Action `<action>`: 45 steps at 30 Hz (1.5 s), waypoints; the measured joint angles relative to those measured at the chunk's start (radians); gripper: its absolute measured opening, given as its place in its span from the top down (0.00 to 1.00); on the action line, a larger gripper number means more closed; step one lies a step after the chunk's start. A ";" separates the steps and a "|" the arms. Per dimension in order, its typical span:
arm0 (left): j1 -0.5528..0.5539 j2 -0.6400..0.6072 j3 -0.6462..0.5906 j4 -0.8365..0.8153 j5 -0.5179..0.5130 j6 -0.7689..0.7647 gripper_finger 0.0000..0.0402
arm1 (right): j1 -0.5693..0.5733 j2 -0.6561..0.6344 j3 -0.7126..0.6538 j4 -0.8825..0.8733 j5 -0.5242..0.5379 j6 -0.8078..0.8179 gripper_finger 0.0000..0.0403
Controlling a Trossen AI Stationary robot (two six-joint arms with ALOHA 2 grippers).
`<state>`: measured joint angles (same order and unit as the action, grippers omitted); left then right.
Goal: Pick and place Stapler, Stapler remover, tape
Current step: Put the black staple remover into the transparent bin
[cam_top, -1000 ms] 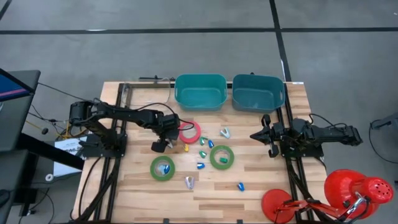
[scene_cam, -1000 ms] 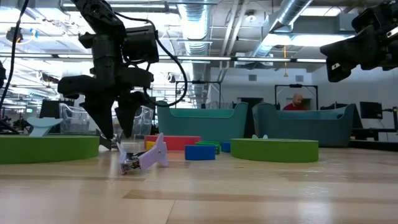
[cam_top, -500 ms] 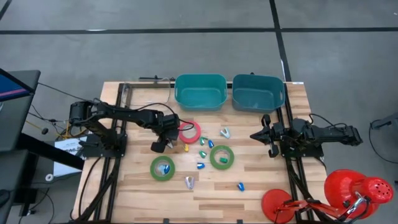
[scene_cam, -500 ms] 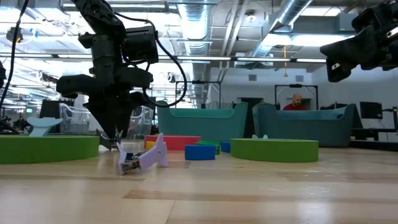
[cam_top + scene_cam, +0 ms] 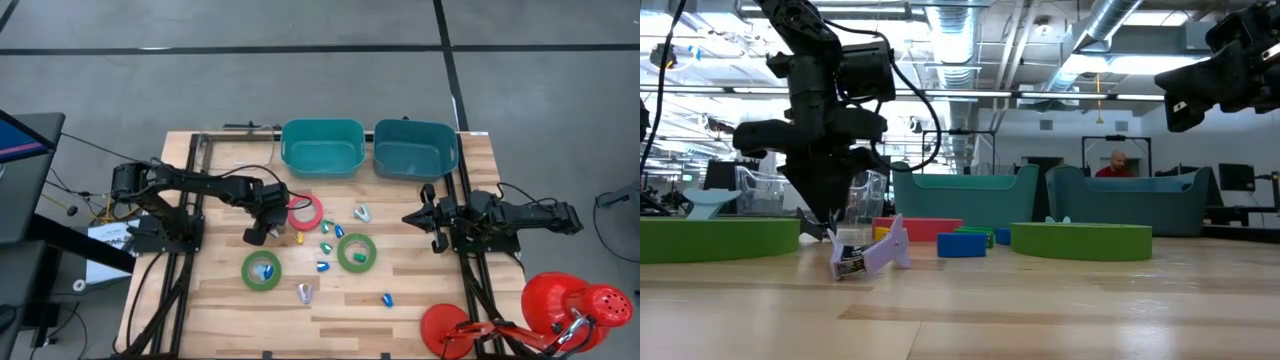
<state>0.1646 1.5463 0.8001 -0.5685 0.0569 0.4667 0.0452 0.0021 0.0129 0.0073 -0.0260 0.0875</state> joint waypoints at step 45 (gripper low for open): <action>0.000 -0.019 0.001 0.024 0.039 0.000 0.81 | 0.000 0.000 0.000 0.000 0.000 0.000 1.00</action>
<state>0.1650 1.5269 0.8013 -0.5441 0.0956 0.4664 0.0452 0.0021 0.0128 0.0071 -0.0258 0.0875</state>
